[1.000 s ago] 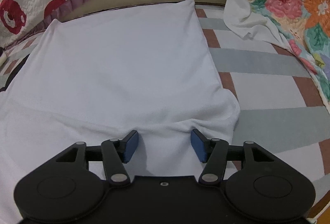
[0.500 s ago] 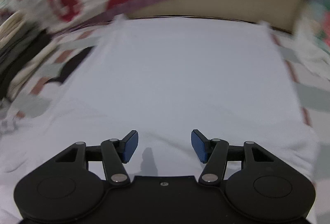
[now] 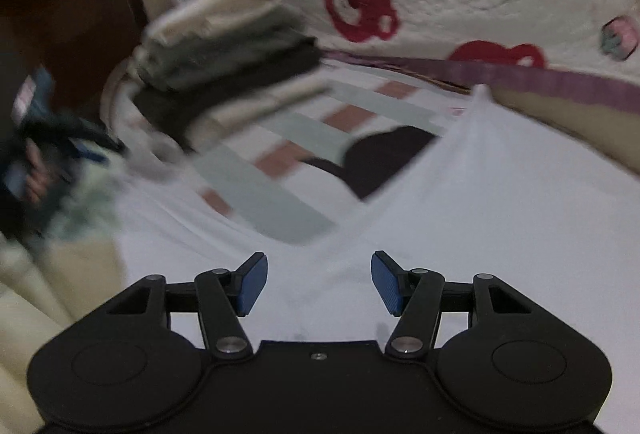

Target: Fold clothes

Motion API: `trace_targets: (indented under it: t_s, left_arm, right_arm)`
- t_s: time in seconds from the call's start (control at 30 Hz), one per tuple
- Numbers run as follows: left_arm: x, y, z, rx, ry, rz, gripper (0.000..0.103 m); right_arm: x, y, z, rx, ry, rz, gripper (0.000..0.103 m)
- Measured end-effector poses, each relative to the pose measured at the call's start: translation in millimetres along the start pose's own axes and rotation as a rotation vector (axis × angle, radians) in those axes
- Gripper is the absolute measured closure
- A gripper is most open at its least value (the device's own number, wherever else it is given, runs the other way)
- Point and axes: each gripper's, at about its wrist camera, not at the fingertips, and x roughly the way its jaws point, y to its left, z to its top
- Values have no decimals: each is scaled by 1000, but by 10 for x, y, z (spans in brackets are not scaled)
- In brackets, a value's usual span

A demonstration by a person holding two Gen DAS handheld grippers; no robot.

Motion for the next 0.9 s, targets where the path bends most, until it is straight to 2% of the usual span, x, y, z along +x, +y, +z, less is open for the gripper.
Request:
trace_targets:
  t_s: [0.1, 0.2, 0.37, 0.47, 0.53, 0.57, 0.6, 0.63, 0.67, 0.7, 0.77, 0.83, 0.9]
  left_arm:
    - [81, -39, -46, -11, 46, -8, 44]
    - [148, -1, -78, -64, 63, -10, 43]
    - [219, 69, -103, -171, 63, -44, 44]
    - [261, 112, -118, -236, 63, -65, 43]
    - [286, 134, -127, -273, 62, -78, 45]
    - [287, 126, -129, -275, 55, -82, 49]
    - [286, 115, -136, -278, 43, -84, 62]
    - [292, 99, -147, -281, 32, -78, 71]
    - [297, 82, -157, -284, 21, -72, 87]
    - [304, 61, -169, -285, 11, -69, 94]
    - [312, -22, -193, -273, -4, -74, 99]
    - [225, -191, -201, -203, -47, -71, 100]
    - [-10, -474, -207, -30, -128, -29, 100]
  right_arm:
    - [55, 62, 56, 39, 48, 60, 40]
    - [168, 188, 20, 50, 154, 110, 40]
    - [283, 281, -205, 203, 321, 185, 40]
    - [263, 363, -296, 186, 353, 211, 40]
    - [243, 392, -333, 192, 370, 268, 40]
    - [251, 407, -347, 192, 386, 303, 40]
    - [263, 440, -365, 181, 403, 321, 40]
    - [278, 491, -389, 158, 415, 322, 39]
    - [289, 530, -408, 141, 420, 317, 38]
    - [289, 547, -420, 136, 421, 316, 38]
    - [279, 535, -436, 151, 418, 324, 38]
    - [264, 506, -449, 178, 414, 337, 38]
    - [253, 499, -465, 199, 409, 347, 38]
